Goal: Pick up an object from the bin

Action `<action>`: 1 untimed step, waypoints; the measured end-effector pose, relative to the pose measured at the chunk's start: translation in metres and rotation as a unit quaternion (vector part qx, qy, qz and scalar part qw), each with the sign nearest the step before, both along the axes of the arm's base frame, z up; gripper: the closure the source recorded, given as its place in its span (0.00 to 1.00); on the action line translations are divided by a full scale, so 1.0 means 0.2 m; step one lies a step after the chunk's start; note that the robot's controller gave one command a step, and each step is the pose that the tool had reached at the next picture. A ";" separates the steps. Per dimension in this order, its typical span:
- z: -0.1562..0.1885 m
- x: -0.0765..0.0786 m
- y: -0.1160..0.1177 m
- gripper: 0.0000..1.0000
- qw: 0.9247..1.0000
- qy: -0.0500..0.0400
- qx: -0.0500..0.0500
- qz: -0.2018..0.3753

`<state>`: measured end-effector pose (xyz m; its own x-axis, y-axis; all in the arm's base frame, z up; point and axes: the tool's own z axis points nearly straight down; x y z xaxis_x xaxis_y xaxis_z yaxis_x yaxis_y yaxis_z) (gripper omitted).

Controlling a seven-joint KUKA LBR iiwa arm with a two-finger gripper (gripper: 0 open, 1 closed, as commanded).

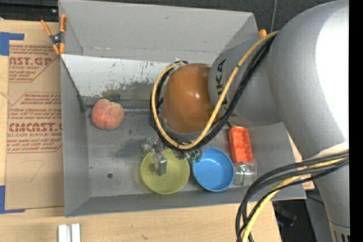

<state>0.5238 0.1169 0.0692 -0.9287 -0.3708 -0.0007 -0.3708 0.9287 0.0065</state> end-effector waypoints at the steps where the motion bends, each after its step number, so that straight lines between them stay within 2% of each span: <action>1: 0.03 -0.01 0.00 1.00 1.000 0.003 -0.001 0.000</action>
Offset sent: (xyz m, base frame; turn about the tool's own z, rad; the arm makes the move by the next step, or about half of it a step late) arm -0.0001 0.0002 0.0881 0.0000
